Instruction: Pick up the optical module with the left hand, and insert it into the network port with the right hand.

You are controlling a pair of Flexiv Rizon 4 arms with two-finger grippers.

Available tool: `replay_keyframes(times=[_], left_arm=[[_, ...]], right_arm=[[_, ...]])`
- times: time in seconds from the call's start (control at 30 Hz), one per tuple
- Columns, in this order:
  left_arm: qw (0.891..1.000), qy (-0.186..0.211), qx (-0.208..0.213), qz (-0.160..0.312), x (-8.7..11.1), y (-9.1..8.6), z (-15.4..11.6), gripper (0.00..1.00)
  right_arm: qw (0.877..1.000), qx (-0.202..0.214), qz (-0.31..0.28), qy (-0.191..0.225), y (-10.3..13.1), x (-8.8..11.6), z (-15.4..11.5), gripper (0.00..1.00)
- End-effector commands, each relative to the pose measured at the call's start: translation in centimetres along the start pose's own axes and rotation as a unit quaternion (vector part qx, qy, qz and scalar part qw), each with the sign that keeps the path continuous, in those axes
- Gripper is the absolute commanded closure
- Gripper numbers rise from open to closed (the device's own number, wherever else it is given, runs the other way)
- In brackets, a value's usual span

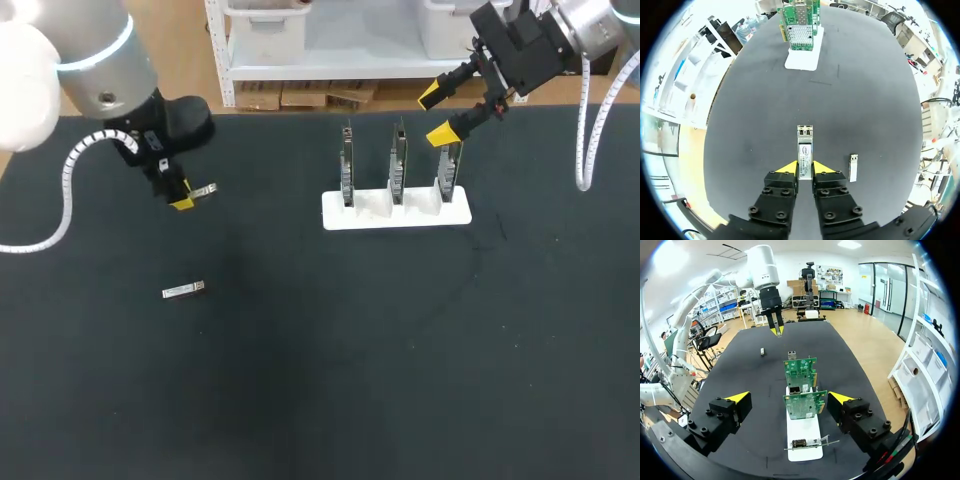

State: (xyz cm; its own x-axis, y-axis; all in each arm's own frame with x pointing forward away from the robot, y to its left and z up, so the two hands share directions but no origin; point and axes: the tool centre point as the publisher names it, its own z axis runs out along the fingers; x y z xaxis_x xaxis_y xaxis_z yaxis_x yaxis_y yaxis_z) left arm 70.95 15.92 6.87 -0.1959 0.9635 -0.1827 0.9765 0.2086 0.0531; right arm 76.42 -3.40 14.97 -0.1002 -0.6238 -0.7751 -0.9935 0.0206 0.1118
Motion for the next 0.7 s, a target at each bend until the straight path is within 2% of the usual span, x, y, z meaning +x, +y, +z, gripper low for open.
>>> replay_keyframes(times=[0.03, 0.27, 0.33, 0.4, 0.5, 0.63, 0.7], left_arm=[[1.000, -0.001, 0.001, 0.001, 0.1, 0.1, 0.0, 1.00], [1.000, -0.004, 0.001, -0.006, 0.4, -0.2, 0.0, 1.00], [0.999, -0.032, -0.006, -0.009, 0.2, -0.4, -0.3, 1.00], [0.999, -0.046, -0.015, 0.001, -1.1, -0.1, -0.7, 1.00], [0.996, -0.086, -0.024, 0.023, -3.3, 0.6, -1.4, 1.00], [0.985, -0.166, -0.034, 0.043, -6.2, 1.8, -2.5, 1.00], [0.980, -0.183, -0.040, 0.060, -7.5, 2.1, -3.3, 1.00]], right_arm=[[1.000, 0.002, 0.000, 0.000, 0.1, 0.0, 0.0, 0.00], [1.000, 0.002, 0.000, 0.000, 0.1, 0.0, 0.0, 0.00], [1.000, 0.002, 0.000, 0.000, 0.1, 0.0, 0.0, 0.00], [1.000, 0.002, 0.000, 0.000, 0.1, 0.0, 0.0, 0.00], [1.000, 0.002, 0.000, 0.000, 0.1, 0.0, 0.0, 0.00], [1.000, 0.002, 0.000, 0.000, 0.1, 0.0, 0.0, 0.00], [1.000, 0.002, 0.000, 0.000, 0.1, 0.0, 0.0, 0.00]])
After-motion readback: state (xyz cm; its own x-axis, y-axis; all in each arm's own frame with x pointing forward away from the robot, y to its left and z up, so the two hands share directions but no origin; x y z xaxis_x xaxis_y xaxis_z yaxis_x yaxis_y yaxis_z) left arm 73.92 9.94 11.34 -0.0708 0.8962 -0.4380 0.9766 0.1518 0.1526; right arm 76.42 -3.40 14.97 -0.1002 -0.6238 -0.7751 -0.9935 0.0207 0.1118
